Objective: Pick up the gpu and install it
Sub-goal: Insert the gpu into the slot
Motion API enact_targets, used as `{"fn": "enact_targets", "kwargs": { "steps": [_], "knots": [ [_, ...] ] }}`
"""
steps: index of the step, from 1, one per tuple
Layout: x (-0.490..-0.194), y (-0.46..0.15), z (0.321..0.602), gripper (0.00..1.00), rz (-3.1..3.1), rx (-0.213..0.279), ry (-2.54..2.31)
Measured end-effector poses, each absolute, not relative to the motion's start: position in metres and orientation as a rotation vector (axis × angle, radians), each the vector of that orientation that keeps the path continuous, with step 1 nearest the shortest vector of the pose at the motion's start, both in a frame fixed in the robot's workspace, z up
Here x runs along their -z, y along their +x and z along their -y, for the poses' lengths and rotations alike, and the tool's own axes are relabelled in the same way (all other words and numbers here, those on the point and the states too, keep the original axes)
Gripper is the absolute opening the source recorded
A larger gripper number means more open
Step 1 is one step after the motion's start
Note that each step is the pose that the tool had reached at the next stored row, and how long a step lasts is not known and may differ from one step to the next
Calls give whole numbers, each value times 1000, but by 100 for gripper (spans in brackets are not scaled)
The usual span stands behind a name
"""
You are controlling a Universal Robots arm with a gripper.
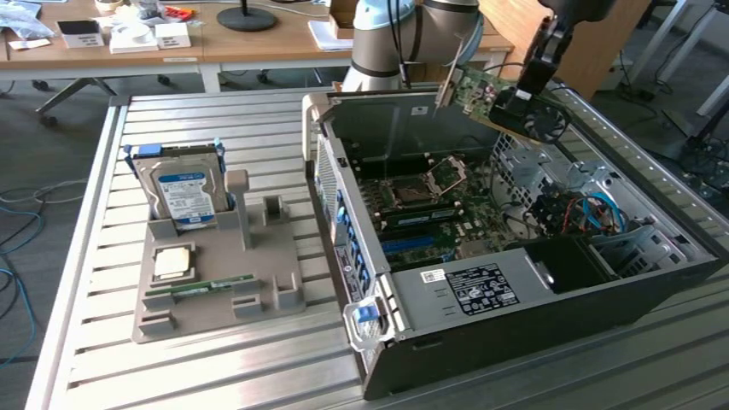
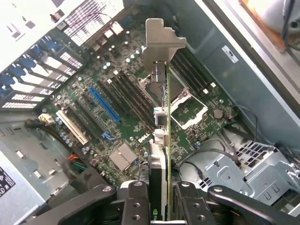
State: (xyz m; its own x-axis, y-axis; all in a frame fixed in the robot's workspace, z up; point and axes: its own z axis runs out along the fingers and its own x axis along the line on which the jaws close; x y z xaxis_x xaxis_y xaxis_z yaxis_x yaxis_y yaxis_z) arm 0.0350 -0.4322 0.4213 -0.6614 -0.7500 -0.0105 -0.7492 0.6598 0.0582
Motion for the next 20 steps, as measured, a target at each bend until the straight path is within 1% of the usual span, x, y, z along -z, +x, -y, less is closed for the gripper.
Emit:
{"fn": "enact_targets", "kwargs": {
  "steps": [15,20],
  "knots": [
    [-421,35,431,27,2752,82,1471],
    [-421,35,430,27,2637,73,1657]
  ]
}}
